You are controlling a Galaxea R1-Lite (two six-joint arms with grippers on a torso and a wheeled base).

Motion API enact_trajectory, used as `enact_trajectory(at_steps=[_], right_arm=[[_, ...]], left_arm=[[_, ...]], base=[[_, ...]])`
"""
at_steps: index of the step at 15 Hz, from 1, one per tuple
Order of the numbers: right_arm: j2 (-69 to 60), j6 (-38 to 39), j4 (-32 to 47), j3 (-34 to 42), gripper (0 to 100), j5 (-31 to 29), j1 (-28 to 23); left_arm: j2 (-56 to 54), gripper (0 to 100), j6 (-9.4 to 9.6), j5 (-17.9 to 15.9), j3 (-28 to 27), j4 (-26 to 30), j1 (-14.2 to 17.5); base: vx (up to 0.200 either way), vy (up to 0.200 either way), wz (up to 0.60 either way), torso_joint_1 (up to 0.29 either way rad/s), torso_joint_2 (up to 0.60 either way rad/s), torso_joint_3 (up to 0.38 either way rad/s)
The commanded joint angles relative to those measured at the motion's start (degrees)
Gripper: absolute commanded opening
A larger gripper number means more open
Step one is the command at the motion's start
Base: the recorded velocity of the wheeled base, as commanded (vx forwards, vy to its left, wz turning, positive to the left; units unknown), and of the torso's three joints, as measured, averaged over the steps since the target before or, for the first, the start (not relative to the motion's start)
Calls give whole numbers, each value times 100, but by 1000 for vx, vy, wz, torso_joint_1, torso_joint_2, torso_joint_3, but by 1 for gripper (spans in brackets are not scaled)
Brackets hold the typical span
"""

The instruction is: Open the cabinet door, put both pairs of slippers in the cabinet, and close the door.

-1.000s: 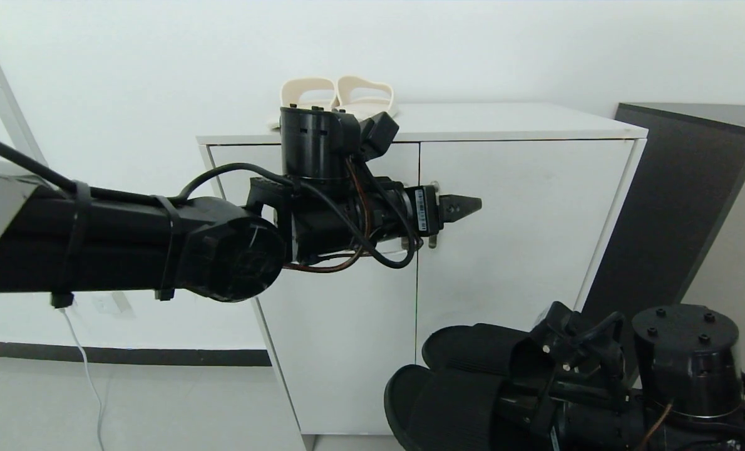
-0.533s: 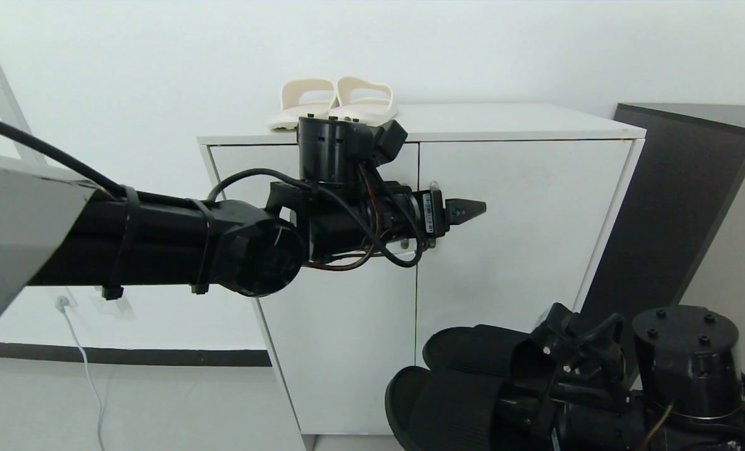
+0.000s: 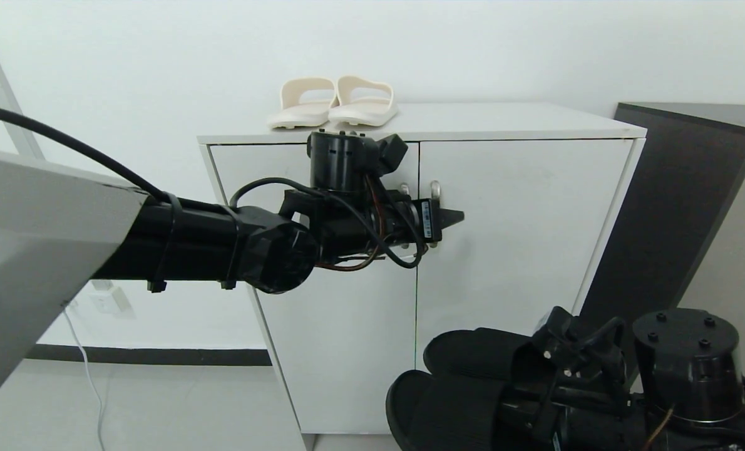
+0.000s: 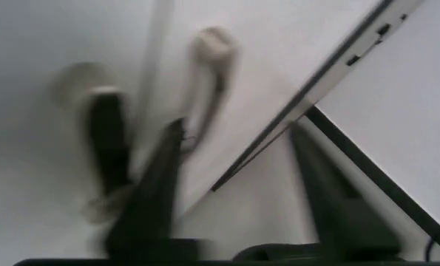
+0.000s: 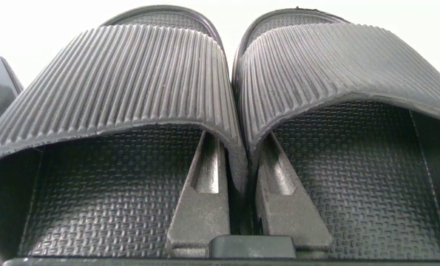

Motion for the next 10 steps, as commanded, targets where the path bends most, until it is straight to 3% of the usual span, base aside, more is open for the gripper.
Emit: enact_trajectory(at_steps=[1,4,7,10], right_arm=[[-44,-1,-3,27,0,15,0],[-255,8,6,220,0,199,62],[-633,-150,15,616,0,806,211],[-659,-326,15,774,0,850,273]], left_arm=[[-38,0,-5,-24,64,-21,-21],[-302,0,12,-24,398,-117,-30],[-829,0,12,-41,1092,-513,-206],[-1286,0,21,-32,1672,-671,-390]], base=[[0,0,0,0,0,0],[0,0,0,0,0,0],[0,0,0,0,0,0],[0,0,0,0,0,0]])
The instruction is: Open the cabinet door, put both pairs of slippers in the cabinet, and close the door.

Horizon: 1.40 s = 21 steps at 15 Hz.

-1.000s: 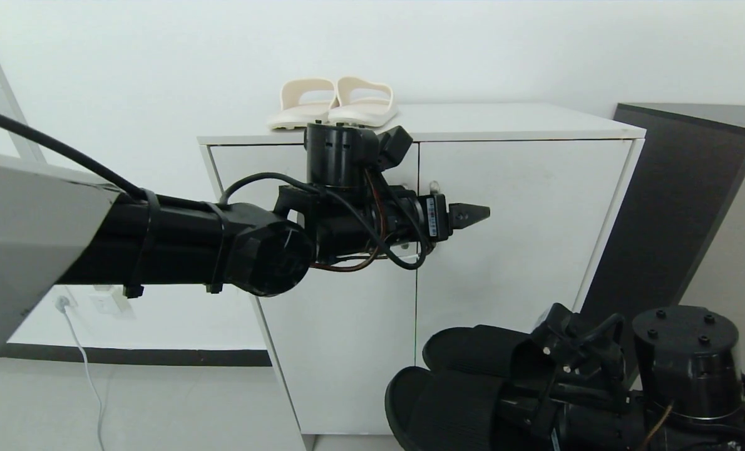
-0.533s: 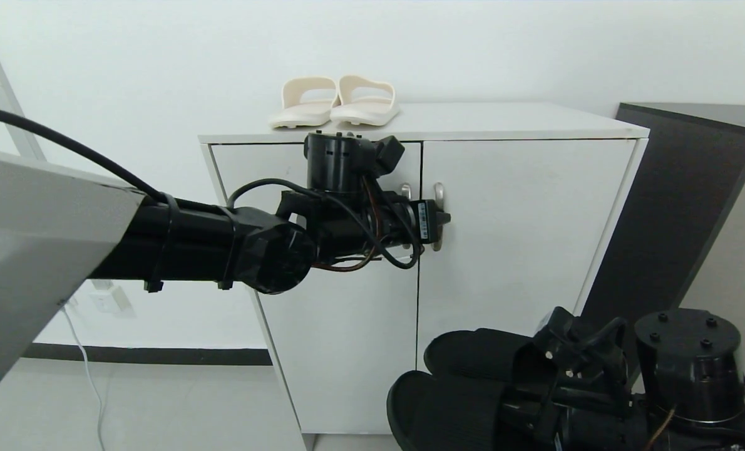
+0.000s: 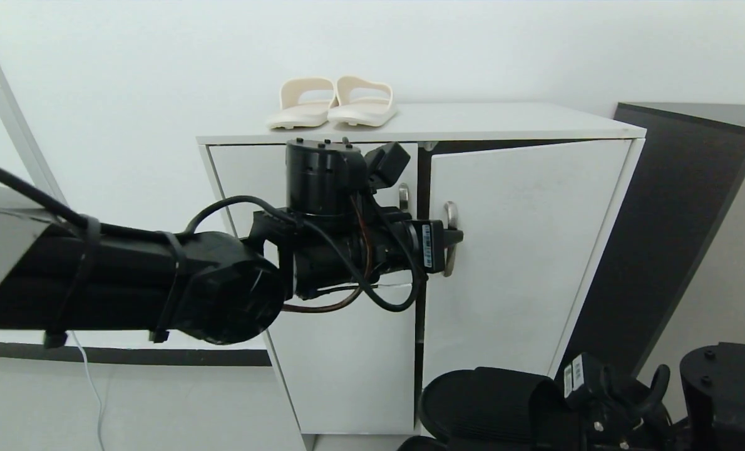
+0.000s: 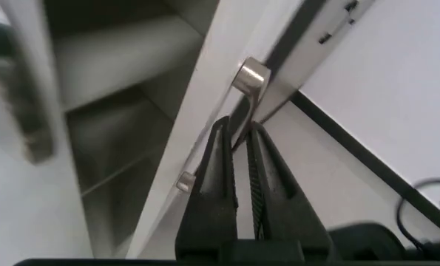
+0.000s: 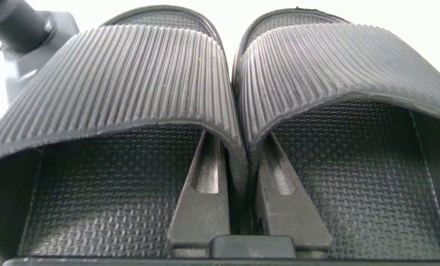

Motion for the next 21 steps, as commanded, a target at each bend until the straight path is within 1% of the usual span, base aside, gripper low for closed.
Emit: enact_trajectory(at_steps=[1,2,3,4,6,9,10,11,12,13,16,18,21], right_arm=[[-92,-11,-2,141,0,4,94],[-100,-19,-11,168,0,4,156],[-92,-19,-11,168,0,-5,173],[-92,-19,-11,168,0,-5,182],[-92,-19,-11,168,0,-14,182],[-74,-28,-2,168,0,-40,208],[-74,-46,-2,168,0,-40,208],[-48,-63,-2,159,0,-40,217],[-39,-63,-2,150,0,-40,217],[-30,-63,15,159,0,-40,226],[-30,-63,24,168,0,-49,279],[-65,-63,24,176,0,-49,367],[-56,-63,24,176,0,-49,490]], left_arm=[[-572,0,5,20,507,-186,-134],[-757,0,-4,20,744,-309,-152],[-854,0,-4,29,850,-344,-152],[-1100,0,-4,38,1140,-370,-134],[-1223,0,-12,12,1386,-379,42],[-880,0,-30,-32,1254,-388,200],[-599,0,-56,-41,1148,-555,279],[-388,0,-241,-76,1104,-854,323],[-194,0,-610,-173,1025,-1249,323],[17,0,-812,-217,911,-1583,323],[535,0,-803,-226,498,-1742,314],[649,0,-795,-226,454,-1926,296],[667,0,-803,-199,463,-1944,296]], base=[[0,0,0,0,0,0],[0,0,0,0,0,0],[0,0,0,0,0,0],[0,0,0,0,0,0],[0,0,0,0,0,0],[0,0,0,0,0,0],[0,0,0,0,0,0],[0,0,0,0,0,0],[0,0,0,0,0,0],[0,0,0,0,0,0],[0,0,0,0,0,0],[0,0,0,0,0,0],[0,0,0,0,0,0]])
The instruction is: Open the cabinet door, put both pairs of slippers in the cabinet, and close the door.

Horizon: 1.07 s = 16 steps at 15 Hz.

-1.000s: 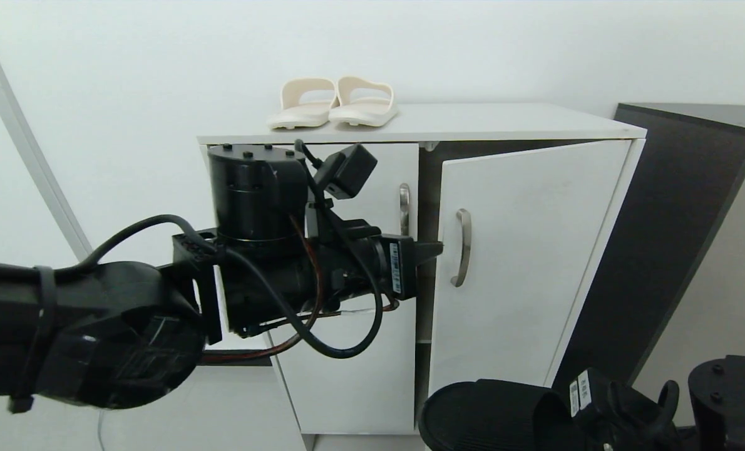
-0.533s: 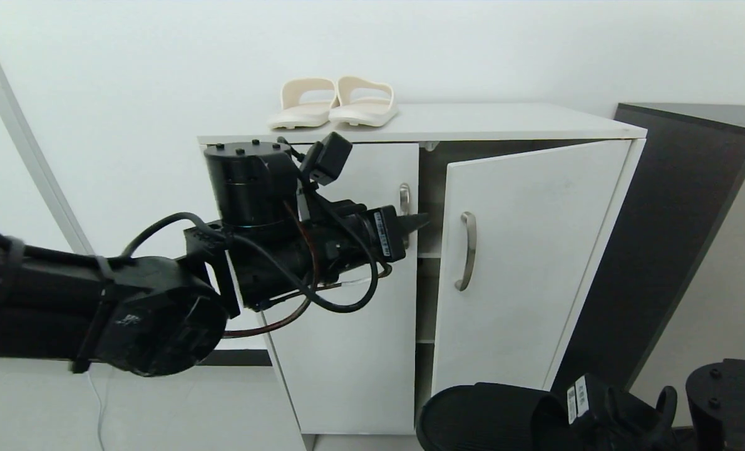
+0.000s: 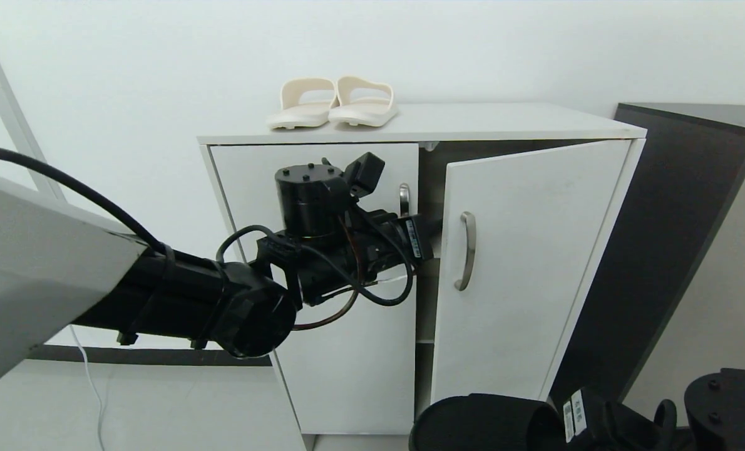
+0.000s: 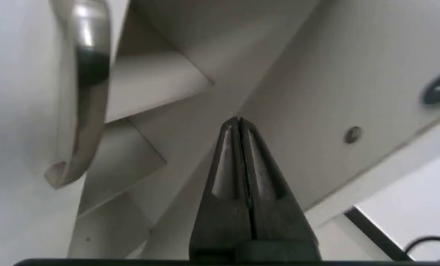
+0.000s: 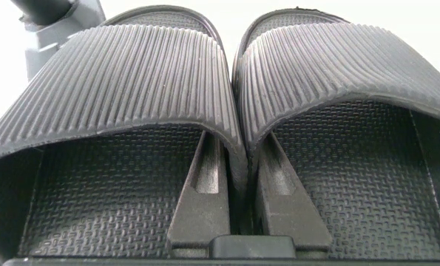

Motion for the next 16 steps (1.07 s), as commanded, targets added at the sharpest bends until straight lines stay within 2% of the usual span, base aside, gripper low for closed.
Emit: enact_trajectory(at_steps=[1,3,5,6,7,9,12,16], right_arm=[[13,-4,-3,9,0,1,29],[13,-4,-3,44,0,1,64],[-13,5,-3,79,0,10,126],[-31,5,-11,114,0,10,196],[-40,-4,-29,149,0,10,249],[-110,-4,-29,184,0,10,354],[-136,-4,-29,193,0,10,372],[-110,-4,-38,193,0,10,363]], left_arm=[[88,0,-4,14,-12,-1,-6],[105,0,5,14,24,-9,-24],[88,0,163,32,129,-88,-358],[35,0,471,129,340,-343,-683],[9,0,524,208,410,-458,-867],[-88,0,533,260,595,-607,-1175],[-88,0,524,260,595,-651,-1157],[-404,0,506,269,902,-633,-876]], base=[[-200,0,0,2,2,2],[-200,0,0,2,0,-7],[-200,0,0,-5,0,2],[-200,0,0,-2,-2,-2],[-200,0,0,2,-2,2],[0,0,0,0,0,0],[0,0,0,0,0,0],[0,0,0,0,0,0]])
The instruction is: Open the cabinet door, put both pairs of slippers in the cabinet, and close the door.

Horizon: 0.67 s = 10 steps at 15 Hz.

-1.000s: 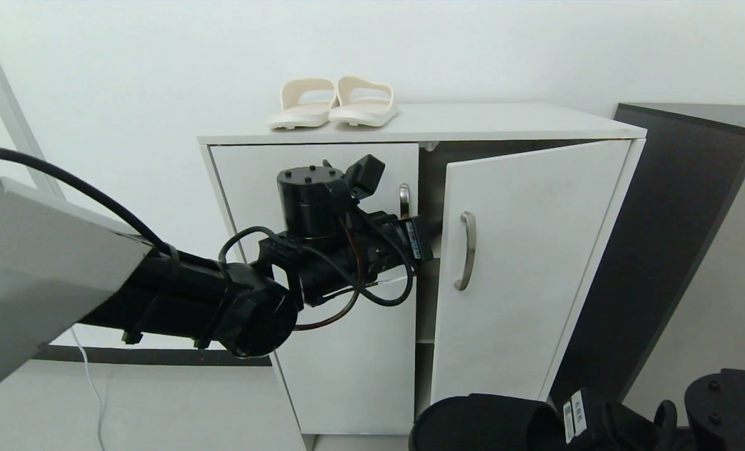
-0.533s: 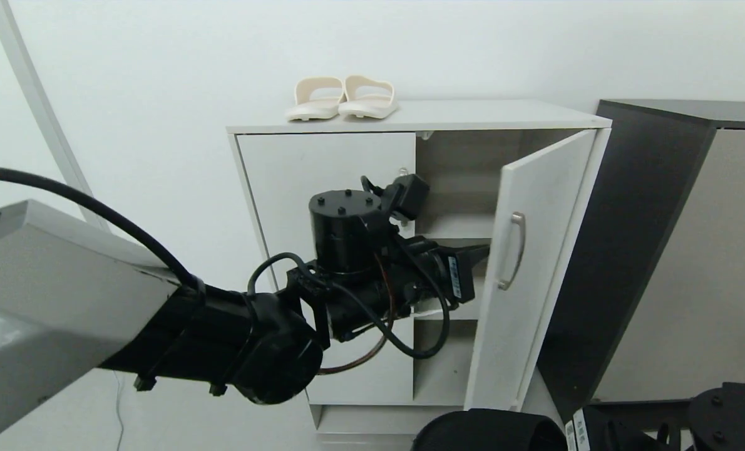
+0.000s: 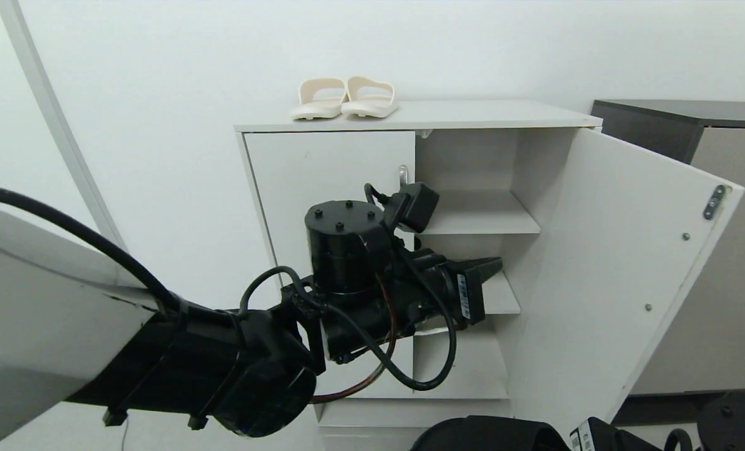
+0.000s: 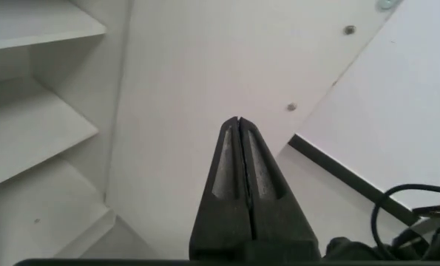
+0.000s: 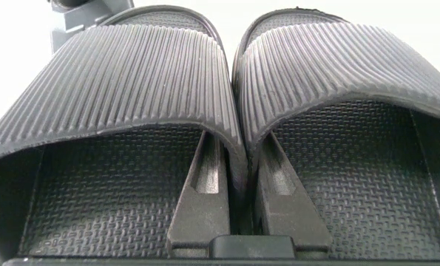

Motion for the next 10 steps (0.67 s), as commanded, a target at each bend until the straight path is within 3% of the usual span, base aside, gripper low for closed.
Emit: enact_trajectory(at_steps=[1,4,6,7,8,9,10], right_arm=[[31,3,-5,-13,0,4,-16],[75,-6,-14,-40,0,4,-112],[40,-6,-14,-31,0,4,-121],[40,-6,-14,-31,0,4,-121],[48,3,-14,-22,0,21,-209],[48,3,-14,-22,0,21,-218],[57,3,-14,-22,0,21,-218]], left_arm=[[-334,0,3,1,261,24,117],[-1222,0,20,1,973,147,258],[-2478,0,91,10,1571,850,486],[-2478,0,91,10,1571,850,486],[-4034,0,231,10,1993,2002,1101],[-4939,0,267,10,2116,2784,1427],[-5308,0,267,10,2124,3179,1558]], base=[[0,0,0,0,0,0],[0,0,0,0,0,0],[0,0,0,0,0,0],[0,0,0,0,0,0],[0,0,0,0,0,0],[0,0,0,0,0,0],[0,0,0,0,0,0]])
